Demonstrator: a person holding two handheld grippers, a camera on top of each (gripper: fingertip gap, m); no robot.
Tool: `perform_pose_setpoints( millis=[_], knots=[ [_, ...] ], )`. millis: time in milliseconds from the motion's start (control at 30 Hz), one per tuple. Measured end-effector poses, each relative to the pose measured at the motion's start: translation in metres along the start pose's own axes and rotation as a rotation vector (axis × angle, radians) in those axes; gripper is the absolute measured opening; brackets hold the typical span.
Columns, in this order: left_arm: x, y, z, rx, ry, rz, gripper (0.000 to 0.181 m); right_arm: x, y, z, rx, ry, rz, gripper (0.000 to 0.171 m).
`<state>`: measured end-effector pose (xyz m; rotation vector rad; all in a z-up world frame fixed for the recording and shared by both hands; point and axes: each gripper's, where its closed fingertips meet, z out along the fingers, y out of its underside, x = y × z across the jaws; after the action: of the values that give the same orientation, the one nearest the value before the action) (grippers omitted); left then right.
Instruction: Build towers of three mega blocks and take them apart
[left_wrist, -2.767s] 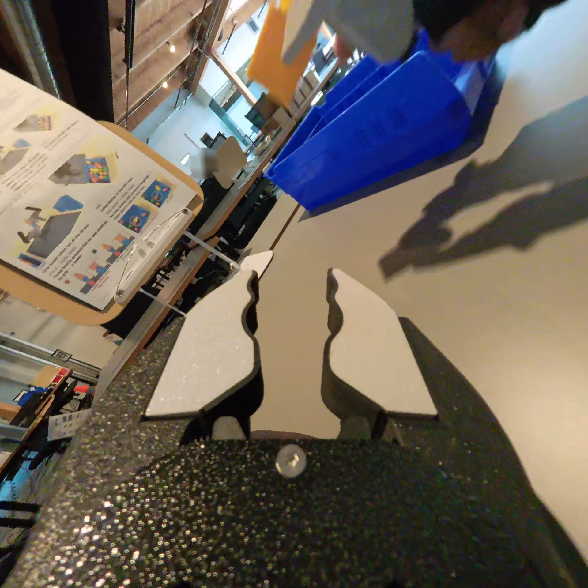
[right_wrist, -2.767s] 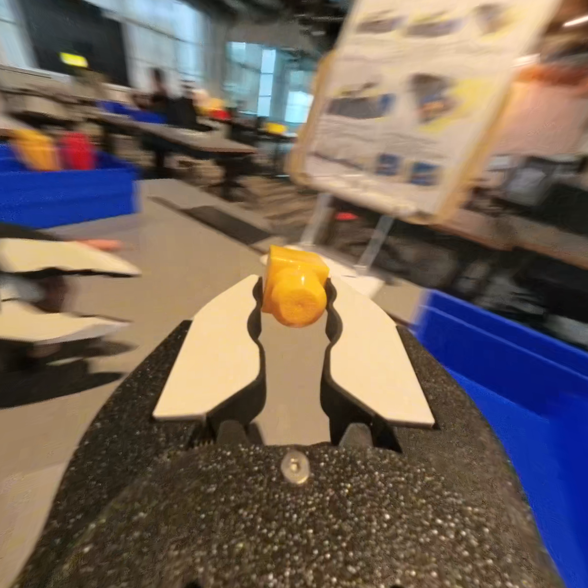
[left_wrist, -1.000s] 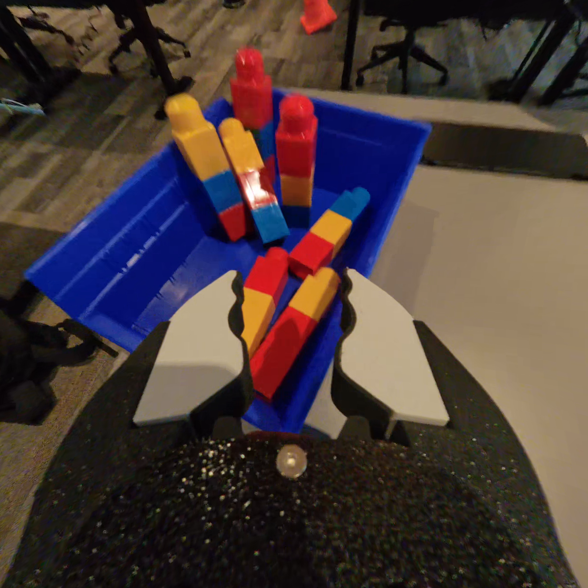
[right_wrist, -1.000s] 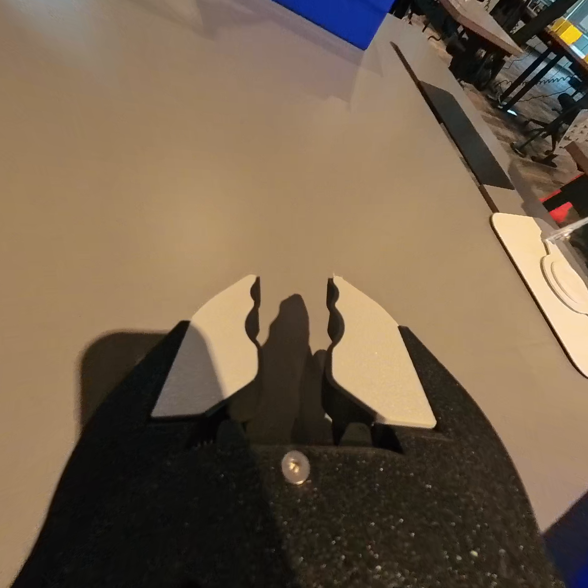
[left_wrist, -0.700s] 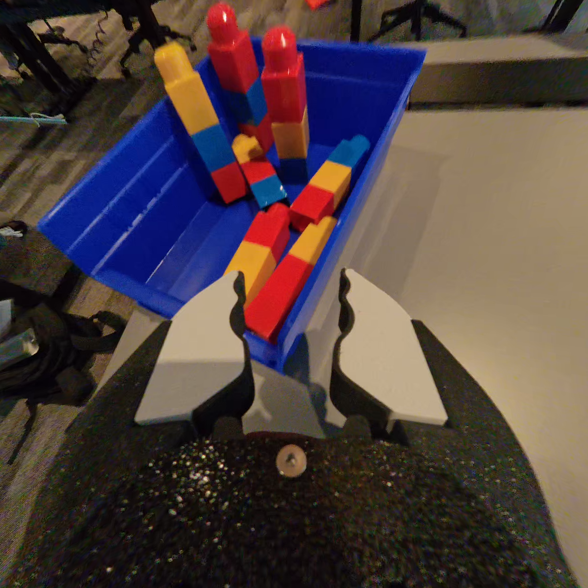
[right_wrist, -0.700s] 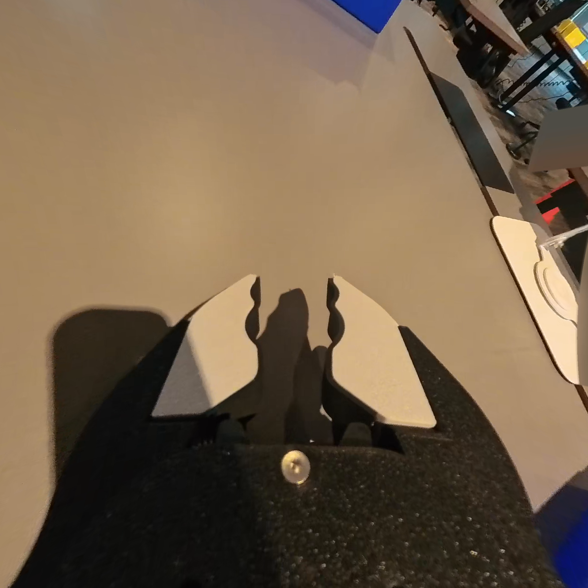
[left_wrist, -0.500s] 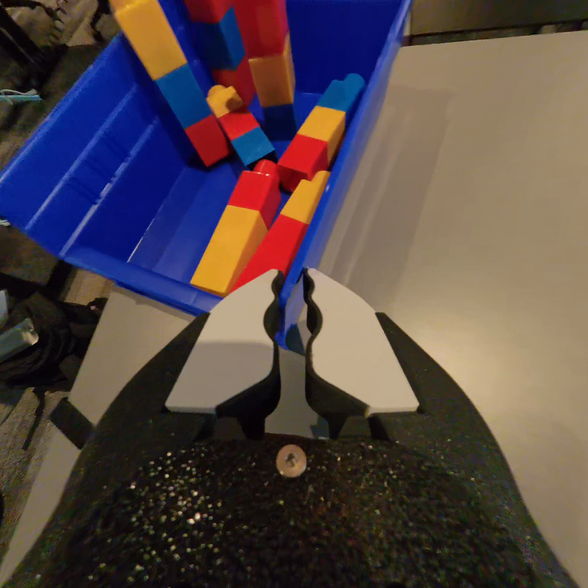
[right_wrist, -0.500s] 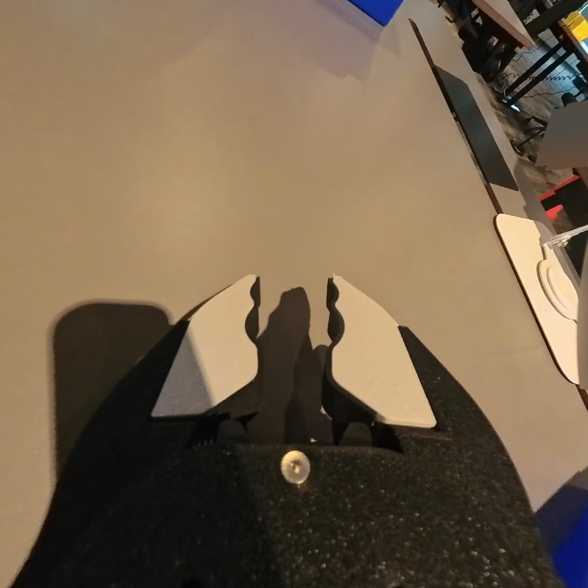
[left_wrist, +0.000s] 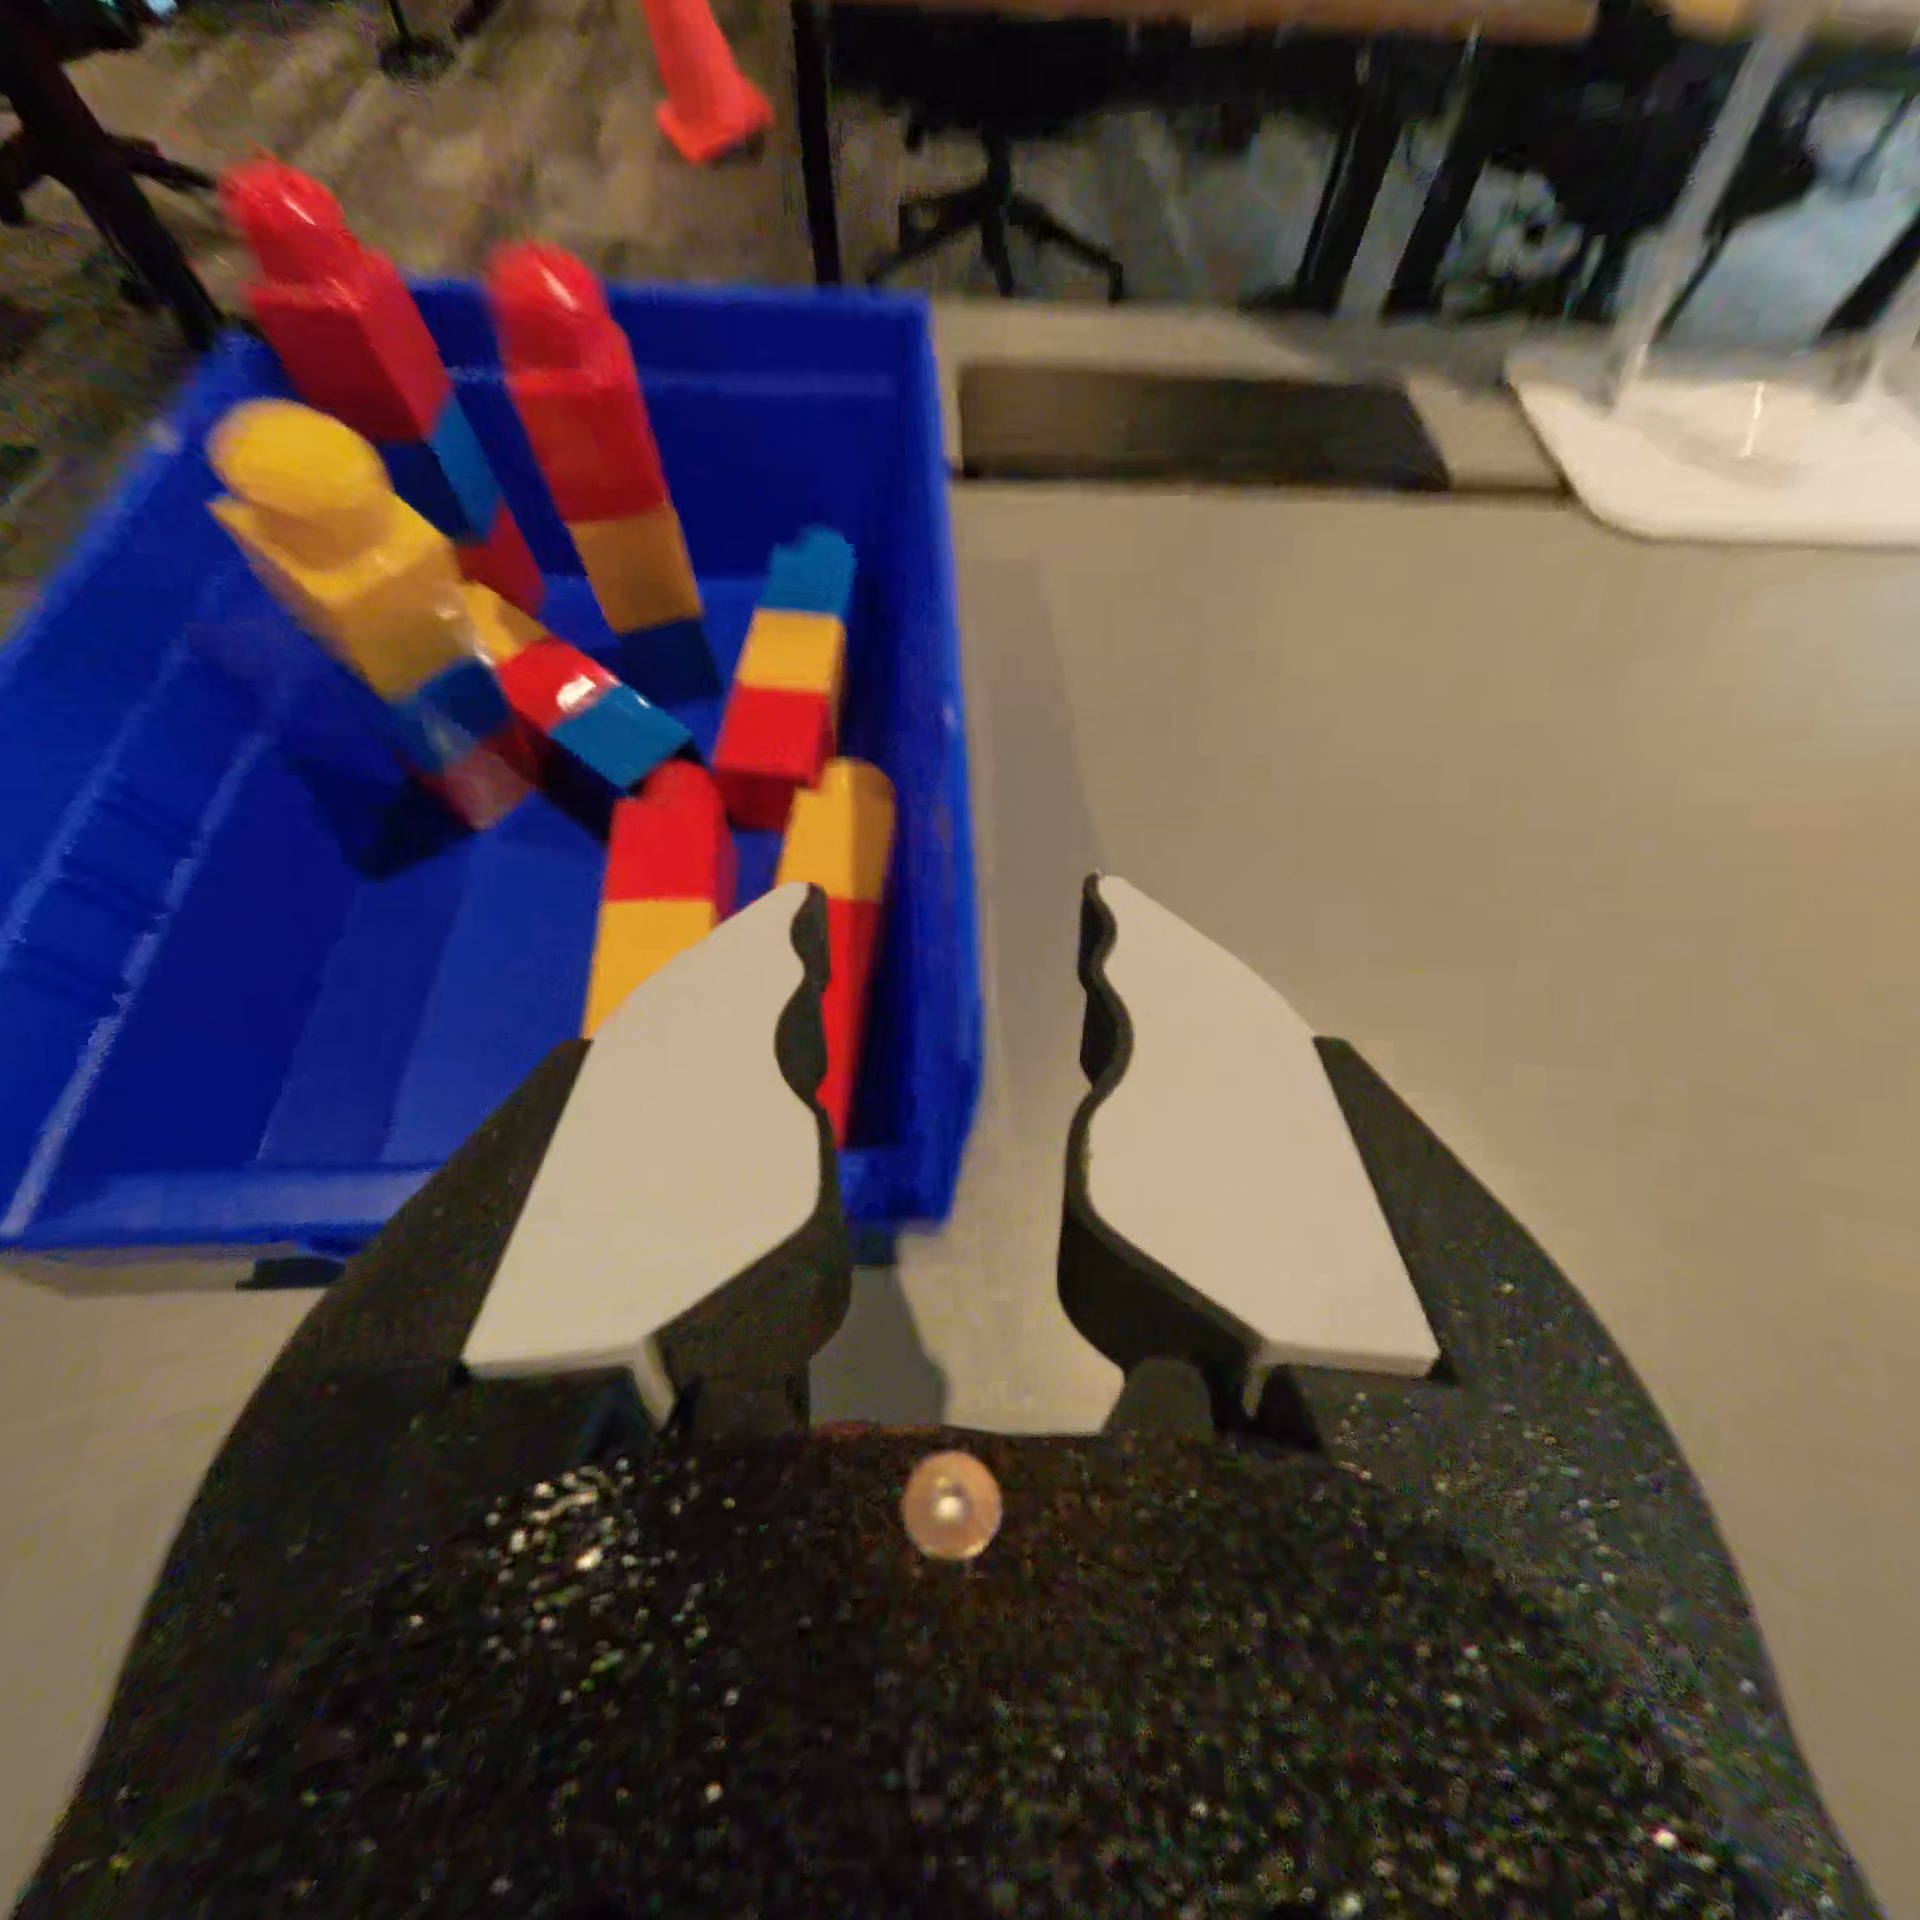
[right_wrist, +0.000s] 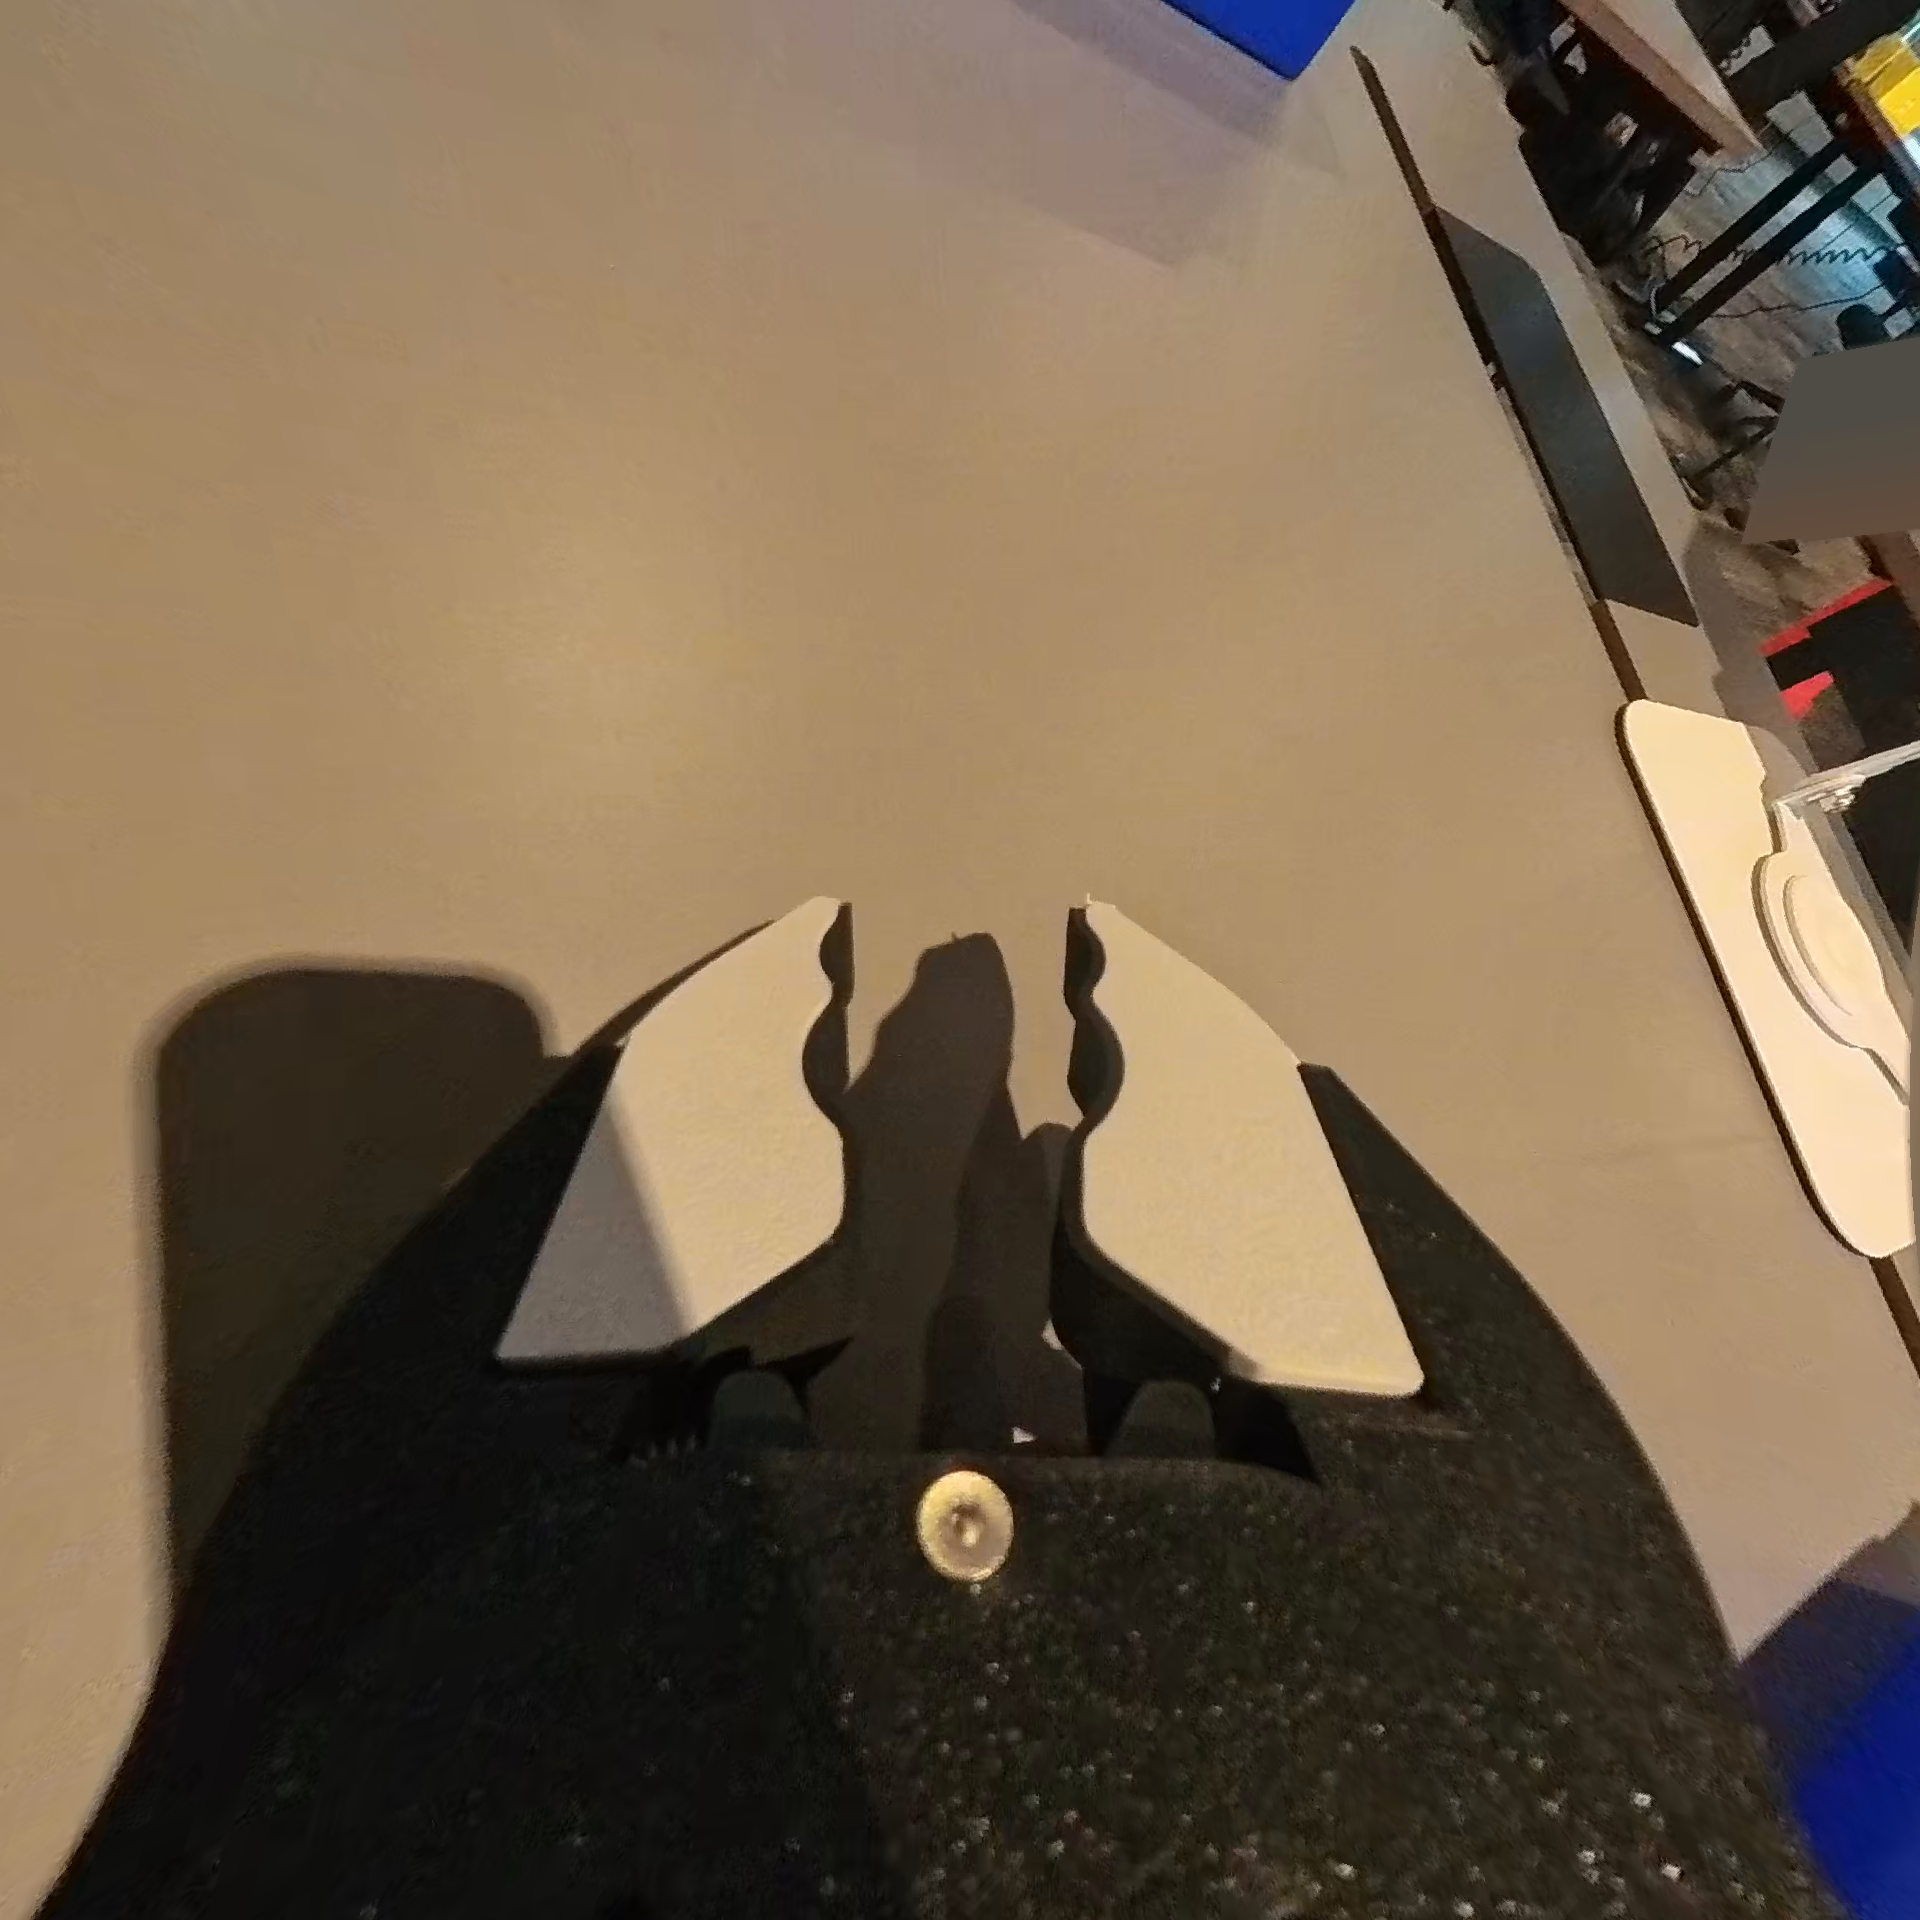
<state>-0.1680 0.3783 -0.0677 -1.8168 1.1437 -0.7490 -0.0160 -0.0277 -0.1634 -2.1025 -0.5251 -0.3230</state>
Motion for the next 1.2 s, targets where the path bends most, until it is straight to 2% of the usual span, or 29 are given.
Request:
perform_pose_setpoints(
  millis=[67, 167, 267, 333, 367, 400, 567, 667, 867, 1067, 1133, 1200],
  knots=[
    [-0.032, -0.019, 0.003, 0.047, -0.087, -0.028, 0.046, 0.0, 0.0, 0.0, -0.001, 0.0, 0.0, 0.039],
    [-0.084, -0.029, 0.032, -0.001, -0.228, -0.037, 0.053, 0.0, 0.0, 0.0, -0.001, 0.002, 0.0, 0.039],
    [-0.118, -0.015, 0.077, -0.187, -0.296, 0.029, 0.065, 0.0, 0.0, 0.0, -0.002, 0.004, 0.004, 0.039],
    [-0.113, 0.011, 0.099, -0.352, -0.222, 0.028, 0.065, 0.001, 0.001, 0.0, -0.005, 0.005, 0.009, 0.039],
    [-0.114, 0.022, 0.105, -0.411, -0.22, 0.027, 0.075, 0.001, 0.001, 0.0, -0.006, 0.004, 0.012, 0.039],
    [-0.12, 0.026, 0.106, -0.429, -0.259, 0.04, 0.079, 0.001, 0.001, 0.0, -0.007, 0.002, 0.016, 0.039],
    [-0.128, 0.033, 0.085, -0.495, -0.29, -0.021, 0.062, 0.002, 0.002, 0.001, -0.011, 0.003, 0.024, 0.039],
    [-0.139, 0.03, 0.07, -0.461, -0.335, -0.057, 0.053, 0.002, 0.002, 0.001, -0.01, 0.005, 0.019, 0.038],
    [-0.15, 0.073, 0.074, -0.689, -0.363, 0.046, 0.048, 0.002, 0.001, 0.0, -0.01, 0.012, 0.011, 0.037],
    [-0.154, 0.067, 0.082, -0.668, -0.355, 0.108, 0.039, 0.002, 0.001, 0.0, -0.009, 0.016, 0.003, 0.036],
    [-0.154, 0.044, 0.075, -0.508, -0.404, 0.087, 0.039, 0.002, 0.001, 0.0, -0.004, 0.02, 0.0, 0.038],
    [-0.134, -0.002, 0.058, -0.243, -0.407, 0.117, 0.038, 0.004, -0.002, -0.001, 0.013, 0.03, 0.006, 0.038]
  ],
)
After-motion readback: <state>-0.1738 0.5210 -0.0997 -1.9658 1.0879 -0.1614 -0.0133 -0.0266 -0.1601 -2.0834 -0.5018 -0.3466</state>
